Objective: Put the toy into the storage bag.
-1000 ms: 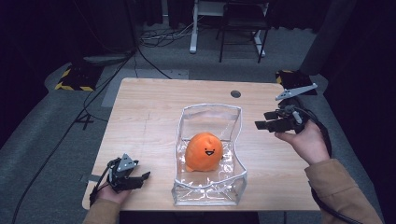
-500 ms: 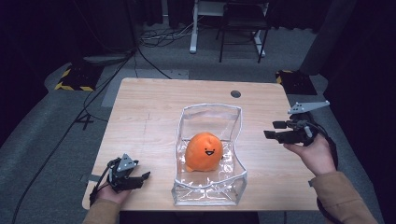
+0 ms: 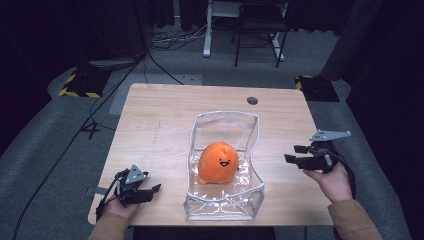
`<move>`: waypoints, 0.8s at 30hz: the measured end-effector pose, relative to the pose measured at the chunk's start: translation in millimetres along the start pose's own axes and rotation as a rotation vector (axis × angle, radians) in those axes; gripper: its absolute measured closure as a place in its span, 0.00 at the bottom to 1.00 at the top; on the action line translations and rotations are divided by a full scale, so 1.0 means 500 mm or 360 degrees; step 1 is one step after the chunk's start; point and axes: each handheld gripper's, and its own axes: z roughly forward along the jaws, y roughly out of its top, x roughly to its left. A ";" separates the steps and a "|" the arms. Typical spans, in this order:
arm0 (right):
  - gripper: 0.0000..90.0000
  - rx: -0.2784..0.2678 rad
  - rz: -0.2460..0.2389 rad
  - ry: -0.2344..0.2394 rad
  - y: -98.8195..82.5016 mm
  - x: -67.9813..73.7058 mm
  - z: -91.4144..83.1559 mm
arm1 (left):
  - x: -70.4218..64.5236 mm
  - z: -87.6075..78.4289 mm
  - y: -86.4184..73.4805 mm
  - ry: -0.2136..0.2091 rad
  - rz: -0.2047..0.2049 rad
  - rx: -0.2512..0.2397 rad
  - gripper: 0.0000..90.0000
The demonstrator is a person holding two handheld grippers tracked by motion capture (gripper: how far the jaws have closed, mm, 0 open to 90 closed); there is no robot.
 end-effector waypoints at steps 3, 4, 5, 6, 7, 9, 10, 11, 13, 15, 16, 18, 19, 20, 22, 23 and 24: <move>0.45 0.0007 0.0030 0.0010 -0.022 -0.003 0.012 | 0.000 0.000 0.000 0.0000 0.0000 0.0000 0.37; 0.45 0.0011 0.0037 0.0008 -0.030 -0.004 0.016 | 0.000 0.000 0.000 0.0001 0.0001 0.0000 0.37; 0.45 0.0016 0.0044 0.0007 -0.037 -0.005 0.020 | 0.000 0.000 0.000 0.0001 0.0000 0.0000 0.37; 0.45 0.0013 0.0045 0.0008 -0.043 -0.005 0.024 | 0.000 0.000 0.000 0.0002 0.0003 -0.0002 0.37; 0.45 0.0013 0.0051 0.0009 -0.052 -0.006 0.028 | 0.000 0.000 0.000 0.0002 0.0003 -0.0002 0.37; 0.44 0.0012 0.0058 0.0009 -0.067 -0.007 0.036 | 0.000 0.000 0.000 0.0002 0.0002 -0.0002 0.37; 0.44 0.0013 0.0068 0.0009 -0.074 -0.008 0.040 | 0.000 0.000 0.000 0.0002 0.0003 -0.0002 0.37; 0.44 0.0009 0.0074 0.0011 -0.081 -0.009 0.044 | 0.000 0.000 0.000 0.0002 0.0002 -0.0002 0.37; 0.44 0.0013 0.0086 0.0014 -0.093 -0.011 0.050 | 0.000 0.000 0.000 0.0002 0.0003 -0.0002 0.37; 0.44 0.0012 0.0098 0.0013 -0.107 -0.012 0.058 | 0.000 0.000 0.000 0.0003 0.0002 -0.0002 0.37; 0.44 0.0014 0.0095 0.0009 -0.112 -0.013 0.061 | 0.000 0.000 0.000 0.0002 0.0002 -0.0002 0.37; 0.44 0.0015 0.0089 0.0003 -0.123 -0.012 0.068 | 0.000 0.000 0.000 0.0003 0.0002 -0.0002 0.37; 0.44 0.0020 0.0082 0.0001 -0.128 -0.011 0.071 | 0.000 0.000 0.000 0.0004 0.0000 -0.0004 0.37; 0.44 0.0020 0.0079 -0.0004 -0.133 -0.010 0.075 | 0.000 0.000 0.000 0.0003 0.0002 -0.0003 0.37; 0.44 0.0015 0.0076 -0.0005 -0.144 -0.008 0.082 | 0.000 0.000 0.000 0.0003 0.0001 -0.0003 0.37; 0.44 0.0012 0.0074 -0.0008 -0.149 -0.007 0.085 | 0.000 0.000 0.000 0.0003 0.0001 -0.0004 0.37; 0.44 0.0014 0.0067 -0.0006 -0.152 -0.006 0.087 | 0.000 0.000 0.000 0.0003 0.0001 -0.0003 0.37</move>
